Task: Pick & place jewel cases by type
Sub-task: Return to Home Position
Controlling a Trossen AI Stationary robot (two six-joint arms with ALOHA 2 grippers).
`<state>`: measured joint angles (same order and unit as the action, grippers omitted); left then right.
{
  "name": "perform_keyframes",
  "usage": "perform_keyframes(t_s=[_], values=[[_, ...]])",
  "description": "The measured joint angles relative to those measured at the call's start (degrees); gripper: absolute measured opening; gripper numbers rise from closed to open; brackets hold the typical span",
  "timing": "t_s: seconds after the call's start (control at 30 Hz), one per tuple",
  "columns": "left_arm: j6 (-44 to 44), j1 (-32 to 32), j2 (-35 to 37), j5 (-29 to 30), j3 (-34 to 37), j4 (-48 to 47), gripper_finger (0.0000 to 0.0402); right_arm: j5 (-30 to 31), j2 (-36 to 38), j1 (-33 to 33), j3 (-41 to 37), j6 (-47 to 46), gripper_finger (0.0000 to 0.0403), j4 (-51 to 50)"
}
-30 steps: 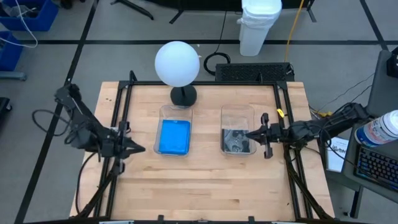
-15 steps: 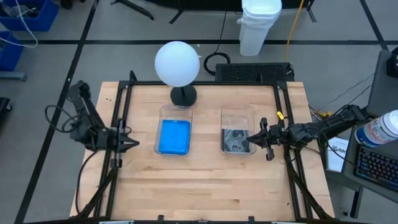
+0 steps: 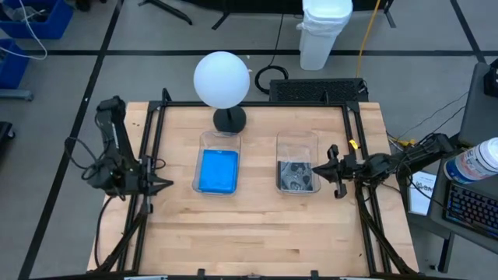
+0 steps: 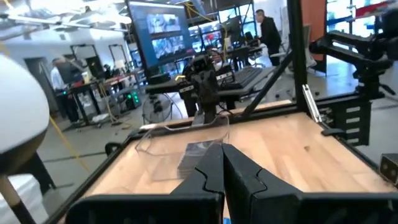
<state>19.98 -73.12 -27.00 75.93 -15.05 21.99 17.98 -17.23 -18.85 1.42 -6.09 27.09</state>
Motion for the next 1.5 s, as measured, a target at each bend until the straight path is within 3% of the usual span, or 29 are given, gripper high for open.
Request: perform_keyframes(t_s=[0.23, 0.4, 0.63, 0.87, 0.97, 1.13, 1.3, 1.43, 1.5], values=[[-5.4, 0.8, 0.0, 1.9, 6.7, 5.1, 0.0002, 1.4, -1.1, 0.0, -0.3, 1.0, 0.0000, -1.3], [-6.6, 4.7, 0.0, 1.3, 13.7, 16.1, 0.0004, 1.4, -1.3, 0.0, -0.4, 0.8, 0.0000, -1.8], [-16.7, 9.4, -2.1, -0.9, 14.5, 12.7, 0.0004, -3.1, -1.3, 0.0, -0.5, 0.8, 0.0000, -3.1], [-17.0, 8.4, -8.2, -5.5, 14.5, 12.6, 0.0003, -3.2, -1.5, -0.8, -0.5, 1.0, 0.0000, -1.1], [-13.4, 9.2, -10.4, -11.9, 14.5, 14.1, 0.0003, -3.2, -1.6, -0.8, -0.5, 2.5, 0.0000, -1.0], [-5.2, 16.8, -10.7, -37.6, 14.5, 21.3, 0.0003, -3.3, -3.8, -0.7, -0.5, 4.4, 0.0000, 2.6], [-2.6, 27.5, -10.7, -48.5, 14.5, 22.7, 0.0002, -5.6, -6.8, -0.6, -0.6, 6.1, 0.0000, 4.5], [-7.8, 35.7, -11.2, -59.2, 14.5, 22.0, 0.0003, -0.3, -9.7, -0.6, -0.6, 1.2, 0.0000, 2.4], [-9.6, 37.8, -11.3, -61.1, 14.5, 21.5, 0.0002, -0.6, -10.9, -0.6, -0.6, -0.5, 0.0000, 2.4]])
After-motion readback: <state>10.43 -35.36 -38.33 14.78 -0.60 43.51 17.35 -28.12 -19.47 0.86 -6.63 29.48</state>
